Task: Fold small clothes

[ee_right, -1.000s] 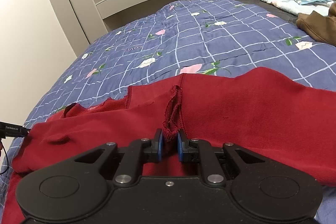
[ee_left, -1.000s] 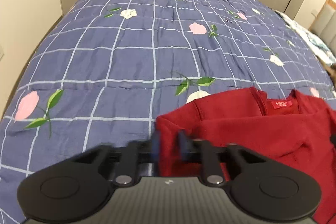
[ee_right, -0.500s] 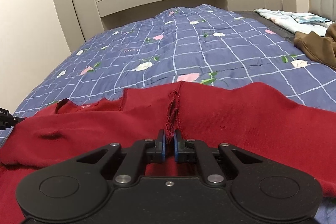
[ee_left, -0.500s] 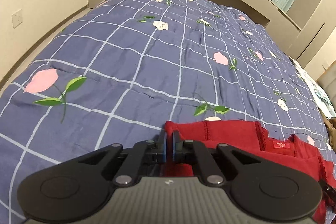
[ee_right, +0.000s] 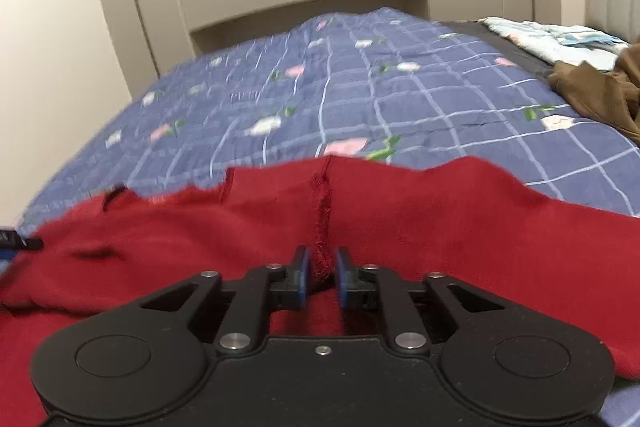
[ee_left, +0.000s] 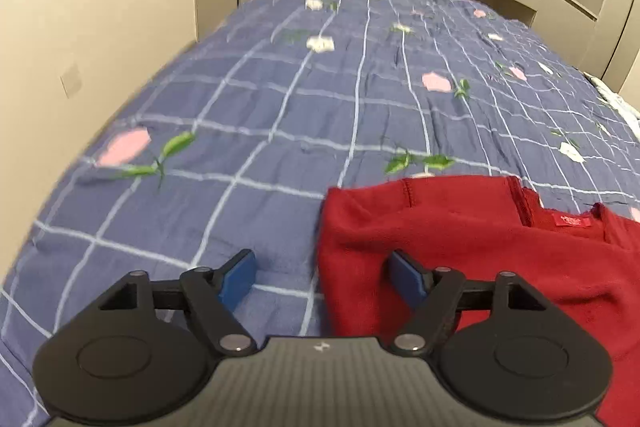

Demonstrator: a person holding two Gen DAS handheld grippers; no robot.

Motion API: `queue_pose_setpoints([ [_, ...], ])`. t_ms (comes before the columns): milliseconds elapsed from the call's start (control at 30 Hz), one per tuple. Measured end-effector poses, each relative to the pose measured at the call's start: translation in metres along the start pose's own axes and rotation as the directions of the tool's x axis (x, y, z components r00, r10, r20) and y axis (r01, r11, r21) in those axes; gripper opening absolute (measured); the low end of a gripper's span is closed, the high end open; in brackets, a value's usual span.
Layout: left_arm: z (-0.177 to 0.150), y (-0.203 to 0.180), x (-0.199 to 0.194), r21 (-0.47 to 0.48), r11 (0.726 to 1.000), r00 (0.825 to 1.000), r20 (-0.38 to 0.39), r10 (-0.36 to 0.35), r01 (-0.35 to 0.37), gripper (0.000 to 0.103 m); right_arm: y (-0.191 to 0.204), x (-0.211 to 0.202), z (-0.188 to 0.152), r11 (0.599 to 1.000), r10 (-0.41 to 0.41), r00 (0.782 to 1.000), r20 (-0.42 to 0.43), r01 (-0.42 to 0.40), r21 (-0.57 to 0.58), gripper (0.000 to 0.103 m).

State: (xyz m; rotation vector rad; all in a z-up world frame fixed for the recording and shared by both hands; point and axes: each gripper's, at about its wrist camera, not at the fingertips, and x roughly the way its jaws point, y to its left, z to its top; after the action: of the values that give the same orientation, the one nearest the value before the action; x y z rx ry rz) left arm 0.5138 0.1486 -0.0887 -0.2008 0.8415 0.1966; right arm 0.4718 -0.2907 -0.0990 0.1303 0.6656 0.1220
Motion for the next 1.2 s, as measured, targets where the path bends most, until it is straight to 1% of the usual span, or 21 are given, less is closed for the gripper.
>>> queue_pose_setpoints([
  [33,0.002,-0.001,-0.002,-0.005,1.000,1.000,0.003,0.018,-0.018,0.086,-0.004,-0.009,0.000,1.000,0.004,1.000,0.023,-0.004,0.008,0.045],
  [67,0.003,-0.002,-0.006,-0.020,0.999,1.000,0.009,0.026,-0.026,0.089,-0.009,-0.017,-0.001,1.000,0.008,0.999,0.040,-0.009,0.017,0.056],
  [100,0.002,-0.001,-0.010,-0.031,0.999,1.000,0.014,0.023,-0.023,0.090,-0.015,-0.027,-0.003,0.999,0.006,0.999,0.054,-0.008,0.035,0.061],
  [133,0.002,-0.001,-0.015,-0.042,0.999,1.000,0.019,0.016,-0.015,0.091,-0.024,-0.038,-0.006,0.998,-0.005,0.998,0.066,0.001,0.060,0.064],
  [167,0.002,-0.002,-0.022,-0.055,0.998,1.000,0.026,0.007,-0.006,0.092,-0.032,-0.047,-0.009,0.997,-0.020,0.997,0.071,0.015,0.081,0.071],
  [200,0.002,-0.002,-0.028,-0.065,0.998,0.999,0.036,0.000,0.003,0.096,-0.041,-0.057,-0.014,0.994,-0.044,0.996,0.076,0.036,0.104,0.081],
  [267,-0.001,-0.008,-0.046,-0.081,0.997,0.997,0.071,-0.006,0.012,0.102,-0.063,-0.079,-0.027,0.984,-0.101,0.991,0.089,0.086,0.159,0.088],
  [333,-0.008,-0.019,-0.061,-0.075,0.997,0.995,0.099,-0.016,0.023,0.102,-0.086,-0.099,-0.040,0.966,-0.160,0.983,0.087,0.138,0.218,0.091],
  [400,-0.014,-0.033,-0.075,-0.054,0.998,0.993,0.111,-0.034,0.040,0.102,-0.112,-0.117,-0.053,0.940,-0.228,0.969,0.089,0.196,0.278,0.095],
  [533,-0.035,-0.071,-0.097,-0.002,0.997,0.991,0.109,-0.081,0.081,0.102,-0.162,-0.146,-0.072,0.859,-0.354,0.932,0.083,0.289,0.422,0.095],
  [633,-0.051,-0.103,-0.105,0.045,0.990,0.988,0.073,-0.133,0.130,0.102,-0.196,-0.159,-0.078,0.779,-0.447,0.892,0.069,0.350,0.520,0.087],
  [700,-0.060,-0.126,-0.107,0.083,0.982,0.984,0.040,-0.175,0.171,0.102,-0.217,-0.162,-0.078,0.739,-0.481,0.875,0.056,0.369,0.564,0.082],
  [767,-0.070,-0.147,-0.109,0.102,0.973,0.978,0.017,-0.209,0.206,0.102,-0.234,-0.158,-0.073,0.688,-0.520,0.854,0.003,0.417,0.594,0.075],
  [833,-0.078,-0.166,-0.111,0.109,0.964,0.970,-0.001,-0.243,0.241,0.102,-0.250,-0.154,-0.069,0.647,-0.530,0.847,-0.039,0.434,0.627,0.073],
  [933,-0.087,-0.187,-0.114,0.118,0.952,0.959,-0.019,-0.283,0.283,0.102,-0.266,-0.153,-0.066,0.591,-0.536,0.840,-0.086,0.446,0.672,0.063],
  [1000,-0.091,-0.198,-0.118,0.129,0.945,0.954,-0.025,-0.298,0.299,0.102,-0.275,-0.151,-0.066,0.552,-0.528,0.842,-0.106,0.436,0.711,0.050],
  [1033,-0.092,-0.201,-0.119,0.133,0.943,0.952,-0.026,-0.303,0.304,0.102,-0.280,-0.150,-0.067,0.528,-0.525,0.843,-0.115,0.429,0.733,0.046],
  [1100,-0.094,-0.206,-0.121,0.138,0.939,0.949,-0.029,-0.315,0.316,0.102,-0.286,-0.148,-0.068,0.492,-0.518,0.848,-0.114,0.404,0.771,0.029],
  [1133,-0.094,-0.207,-0.121,0.138,0.937,0.947,-0.029,-0.319,0.320,0.102,-0.288,-0.149,-0.069,0.480,-0.512,0.853,-0.106,0.387,0.787,0.022],
  [1167,-0.094,-0.207,-0.122,0.138,0.936,0.946,-0.028,-0.322,0.322,0.102,-0.290,-0.149,-0.068,0.472,-0.512,0.854,-0.098,0.375,0.798,0.011],
  [1200,-0.093,-0.206,-0.123,0.138,0.935,0.945,-0.029,-0.325,0.326,0.102,-0.290,-0.149,-0.067,0.471,-0.514,0.854,-0.085,0.363,0.804,0.008],
])
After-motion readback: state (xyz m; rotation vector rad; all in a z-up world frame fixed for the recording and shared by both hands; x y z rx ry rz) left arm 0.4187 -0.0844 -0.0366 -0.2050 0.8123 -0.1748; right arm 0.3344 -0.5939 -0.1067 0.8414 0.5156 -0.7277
